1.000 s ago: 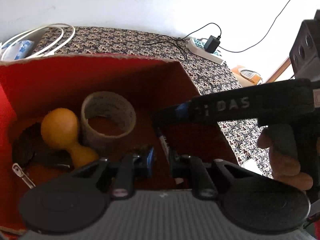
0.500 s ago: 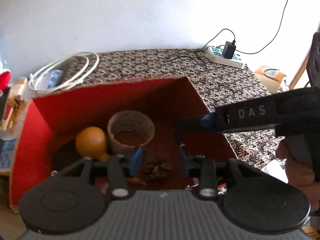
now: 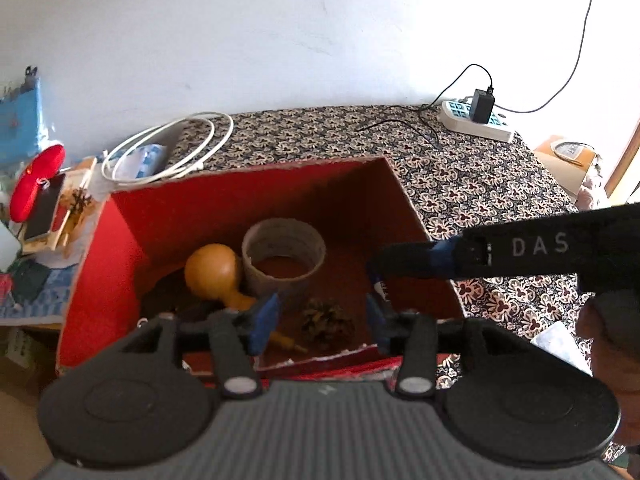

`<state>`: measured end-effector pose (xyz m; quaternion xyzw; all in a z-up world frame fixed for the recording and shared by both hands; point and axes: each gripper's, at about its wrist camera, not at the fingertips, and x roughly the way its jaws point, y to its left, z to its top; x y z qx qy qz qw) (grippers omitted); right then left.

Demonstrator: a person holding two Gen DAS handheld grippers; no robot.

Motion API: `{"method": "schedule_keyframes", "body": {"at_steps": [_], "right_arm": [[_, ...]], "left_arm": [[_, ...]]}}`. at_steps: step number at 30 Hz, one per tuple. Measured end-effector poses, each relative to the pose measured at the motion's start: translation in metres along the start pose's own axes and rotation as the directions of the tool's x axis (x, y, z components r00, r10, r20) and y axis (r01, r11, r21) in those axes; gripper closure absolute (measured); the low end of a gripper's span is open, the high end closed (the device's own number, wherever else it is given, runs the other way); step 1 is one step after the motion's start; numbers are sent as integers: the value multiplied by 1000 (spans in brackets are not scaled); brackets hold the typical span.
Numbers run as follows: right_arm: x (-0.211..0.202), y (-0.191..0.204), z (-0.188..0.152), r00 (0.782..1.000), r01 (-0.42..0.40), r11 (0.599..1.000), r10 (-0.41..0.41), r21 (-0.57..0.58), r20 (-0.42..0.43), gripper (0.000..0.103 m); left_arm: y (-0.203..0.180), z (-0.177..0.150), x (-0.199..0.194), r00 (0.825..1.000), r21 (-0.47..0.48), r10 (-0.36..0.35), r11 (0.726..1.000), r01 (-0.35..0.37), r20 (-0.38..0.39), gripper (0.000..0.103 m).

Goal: Organize rigid objects
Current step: 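Withdraw the left gripper from the box toward the blue-capped white bottle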

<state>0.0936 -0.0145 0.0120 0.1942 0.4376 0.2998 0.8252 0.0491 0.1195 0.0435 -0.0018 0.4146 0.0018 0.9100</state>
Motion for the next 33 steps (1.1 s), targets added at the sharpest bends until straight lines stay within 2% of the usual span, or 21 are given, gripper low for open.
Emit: {"method": "schedule_keyframes", "body": {"at_steps": [9,20,25,33], "right_arm": [[-23,-1,-14,1000,-22,999,22,-49,7,96],[-62,-23,-37,1000,-11,997,13,-79,16,96],[-79,-49,-49,1000,19,998,-18,-60,13,96],[-98,-92,-72,998,68,998,-67,20,-13,96]], "left_arm": [[-20,-10,-24,999,-7,27,1000,-26,28,55],[-58,-30,-48,999,-9,-25,1000,26,38,52],[-82,-43,-47,998,23,-57,998,57,17,50],[-118,-63,-28,992,62,-109,992,113,-68,50]]}}
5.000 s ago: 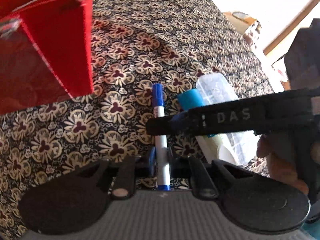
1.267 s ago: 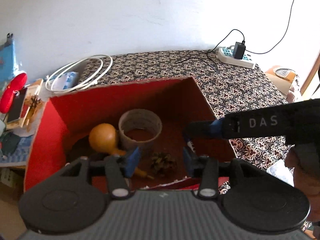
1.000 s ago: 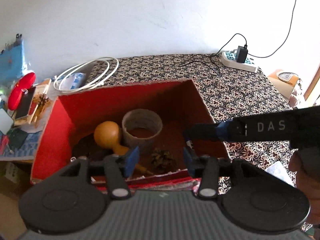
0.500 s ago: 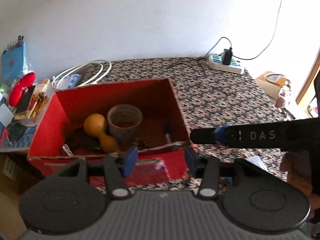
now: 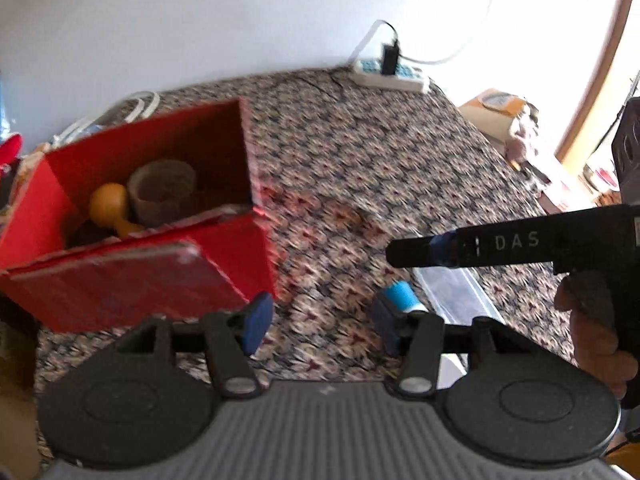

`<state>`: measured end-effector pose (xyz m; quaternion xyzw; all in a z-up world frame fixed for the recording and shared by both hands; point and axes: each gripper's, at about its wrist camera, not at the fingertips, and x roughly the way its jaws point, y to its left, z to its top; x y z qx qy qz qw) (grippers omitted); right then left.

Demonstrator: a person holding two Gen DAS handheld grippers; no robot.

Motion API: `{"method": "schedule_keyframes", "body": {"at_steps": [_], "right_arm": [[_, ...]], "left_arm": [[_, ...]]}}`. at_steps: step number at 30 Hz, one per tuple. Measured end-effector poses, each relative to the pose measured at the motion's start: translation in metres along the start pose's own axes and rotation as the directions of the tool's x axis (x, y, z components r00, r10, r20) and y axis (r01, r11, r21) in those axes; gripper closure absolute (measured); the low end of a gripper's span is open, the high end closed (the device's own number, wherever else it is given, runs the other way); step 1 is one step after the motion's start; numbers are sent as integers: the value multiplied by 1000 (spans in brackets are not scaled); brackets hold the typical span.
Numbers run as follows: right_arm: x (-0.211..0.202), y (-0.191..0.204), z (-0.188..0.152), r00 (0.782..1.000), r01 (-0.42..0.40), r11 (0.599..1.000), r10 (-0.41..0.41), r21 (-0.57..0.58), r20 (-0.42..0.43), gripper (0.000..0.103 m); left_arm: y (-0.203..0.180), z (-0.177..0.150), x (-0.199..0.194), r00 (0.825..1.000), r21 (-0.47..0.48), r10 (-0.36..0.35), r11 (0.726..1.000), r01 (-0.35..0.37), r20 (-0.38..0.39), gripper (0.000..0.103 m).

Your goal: Organize rigid objects

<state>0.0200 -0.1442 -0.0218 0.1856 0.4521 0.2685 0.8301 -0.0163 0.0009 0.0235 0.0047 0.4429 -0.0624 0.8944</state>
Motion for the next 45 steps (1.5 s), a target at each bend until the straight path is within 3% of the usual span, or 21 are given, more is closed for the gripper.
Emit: {"method": "schedule_keyframes", "body": {"at_steps": [12,24,31,33,38,42,45], "right_arm": [[7,-38,-39,995,64,996,-59,54,-83,96],[21,-47,-53,983,139,990,-139,-2,-117,97],[29,-45,-50,986,126,992,-126,-9,-111,97],[35,-44,-49,984,121,993,-121,-3,-132,92],[43,-42,-47,984,88,996,-85,14,-158,94],[50,-40,-43,981,39,999,-34,25,-189,96],[53,-42,-38,981,19,998,-8,55,-195,96]], "left_arm": [[-41,-30,46,987,77,-97,991,107,-126,48],[-44,-45,79,963,12,-195,980,201,-183,48],[-43,-50,89,958,-10,-222,974,224,-183,48],[-40,-50,92,958,-17,-224,974,225,-179,48],[-31,-49,94,957,-43,-240,971,236,-166,47],[-29,-51,99,938,-73,-294,956,285,-185,45],[-28,-52,101,939,-76,-293,956,284,-179,42]]}}
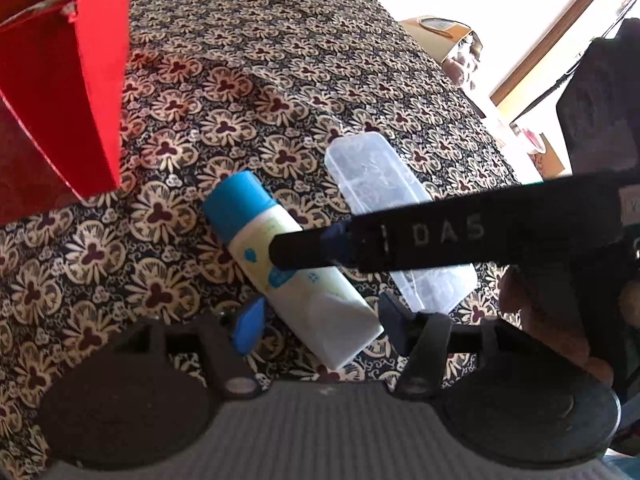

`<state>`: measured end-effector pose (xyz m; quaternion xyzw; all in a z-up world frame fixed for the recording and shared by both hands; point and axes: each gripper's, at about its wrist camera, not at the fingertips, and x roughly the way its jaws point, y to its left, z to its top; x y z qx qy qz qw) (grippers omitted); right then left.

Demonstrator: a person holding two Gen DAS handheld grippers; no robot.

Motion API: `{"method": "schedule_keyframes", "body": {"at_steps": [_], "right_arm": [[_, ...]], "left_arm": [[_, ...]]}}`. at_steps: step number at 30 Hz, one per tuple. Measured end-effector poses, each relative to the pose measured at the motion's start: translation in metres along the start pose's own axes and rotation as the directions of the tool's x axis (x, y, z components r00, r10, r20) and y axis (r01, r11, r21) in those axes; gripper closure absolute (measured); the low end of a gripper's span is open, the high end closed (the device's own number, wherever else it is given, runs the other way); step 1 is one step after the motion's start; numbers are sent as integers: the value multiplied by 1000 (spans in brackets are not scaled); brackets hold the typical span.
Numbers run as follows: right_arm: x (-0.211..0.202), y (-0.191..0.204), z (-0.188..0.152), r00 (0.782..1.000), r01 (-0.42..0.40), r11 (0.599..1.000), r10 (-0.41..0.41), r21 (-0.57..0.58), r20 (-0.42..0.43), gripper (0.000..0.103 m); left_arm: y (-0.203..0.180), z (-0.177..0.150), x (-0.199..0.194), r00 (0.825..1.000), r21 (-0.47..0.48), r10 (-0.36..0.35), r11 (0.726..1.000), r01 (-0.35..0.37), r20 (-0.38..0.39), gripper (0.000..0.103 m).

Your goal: Organize rigid objects

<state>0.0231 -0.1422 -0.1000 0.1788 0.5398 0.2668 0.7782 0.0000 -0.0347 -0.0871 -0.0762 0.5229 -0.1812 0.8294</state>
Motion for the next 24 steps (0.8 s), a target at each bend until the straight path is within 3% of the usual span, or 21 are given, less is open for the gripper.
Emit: {"method": "schedule_keyframes", "body": {"at_steps": [5,10,12,13,17,19,24], "right_arm": [[-1,-11,7,995,-87,992,90,88,-37,95],[12,-23,3,976,-156,969,181,192,-120,95],[12,-24,-2,976,-168,966,191,195,-108,95],[12,-23,-3,975,-171,965,195,197,-106,95],[11,-26,-2,974,-190,954,213,232,-81,97],[9,-25,-2,976,-186,960,206,211,-72,97],[10,-12,-4,981,-173,972,185,158,-65,97]], "left_arm": [[11,3,-2,1000,-10,-9,1000,9,1,43],[22,2,-6,1000,-7,-20,1000,20,11,43],[24,1,-7,1000,9,-24,1000,24,12,45],[23,1,-7,1000,21,-18,1000,17,11,50],[17,0,-6,1000,59,19,998,-20,22,53],[16,1,-5,999,68,39,997,-41,27,61],[19,3,-7,999,70,36,997,-36,14,63]]}}
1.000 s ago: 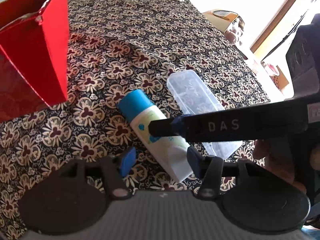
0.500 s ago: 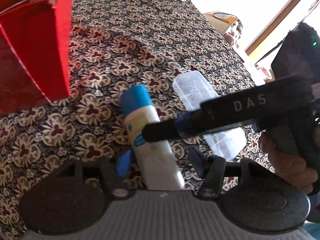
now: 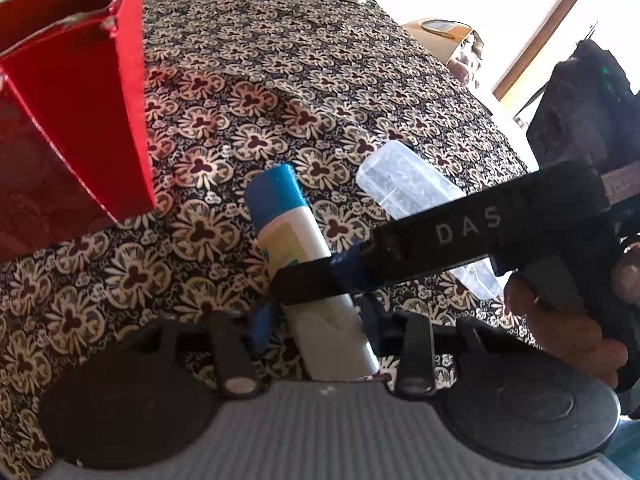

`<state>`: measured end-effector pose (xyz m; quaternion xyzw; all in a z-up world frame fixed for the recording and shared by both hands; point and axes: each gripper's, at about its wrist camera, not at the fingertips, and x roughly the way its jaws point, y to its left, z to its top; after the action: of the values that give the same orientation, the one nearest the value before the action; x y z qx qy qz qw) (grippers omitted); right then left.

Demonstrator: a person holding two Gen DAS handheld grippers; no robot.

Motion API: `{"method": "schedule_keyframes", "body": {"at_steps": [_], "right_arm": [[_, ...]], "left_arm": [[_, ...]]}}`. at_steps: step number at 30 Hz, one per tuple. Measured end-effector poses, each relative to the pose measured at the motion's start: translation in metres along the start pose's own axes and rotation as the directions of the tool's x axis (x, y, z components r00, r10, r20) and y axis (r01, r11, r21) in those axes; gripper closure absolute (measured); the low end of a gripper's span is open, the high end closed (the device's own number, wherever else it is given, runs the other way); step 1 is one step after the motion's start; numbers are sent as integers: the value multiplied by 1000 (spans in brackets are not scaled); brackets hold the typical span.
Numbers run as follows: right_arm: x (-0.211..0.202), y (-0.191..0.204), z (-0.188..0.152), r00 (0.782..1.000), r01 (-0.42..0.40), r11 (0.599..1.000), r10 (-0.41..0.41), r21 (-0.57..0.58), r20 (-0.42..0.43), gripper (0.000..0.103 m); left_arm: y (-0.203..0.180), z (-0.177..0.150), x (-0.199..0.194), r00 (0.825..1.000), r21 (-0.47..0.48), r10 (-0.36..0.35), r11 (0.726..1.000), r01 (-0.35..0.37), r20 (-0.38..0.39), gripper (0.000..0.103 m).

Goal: Organize rigid objects
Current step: 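Lift the bottle, carry it into the red box and open the gripper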

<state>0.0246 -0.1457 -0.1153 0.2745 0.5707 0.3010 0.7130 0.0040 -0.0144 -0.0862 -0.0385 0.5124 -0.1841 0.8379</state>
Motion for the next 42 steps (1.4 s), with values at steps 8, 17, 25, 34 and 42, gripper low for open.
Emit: {"method": "schedule_keyframes", "body": {"at_steps": [8,17,25,34,42], "right_arm": [[-10,19,0,998,0,1000,1,-15,62,97],[-36,71,15,974,21,991,9,-129,228,97],[-31,126,45,951,26,968,53,-250,305,97],[5,177,86,950,69,943,37,-325,309,97],[40,190,111,958,155,940,-68,-303,279,97]], "left_arm": [[-11,7,-20,999,62,-4,998,2,44,65],[-17,38,-68,981,158,-19,987,-12,192,65],[8,64,-113,948,188,8,980,-71,318,65],[60,86,-135,929,165,40,980,-107,368,65],[115,109,-113,951,101,3,994,-35,309,65]]}}
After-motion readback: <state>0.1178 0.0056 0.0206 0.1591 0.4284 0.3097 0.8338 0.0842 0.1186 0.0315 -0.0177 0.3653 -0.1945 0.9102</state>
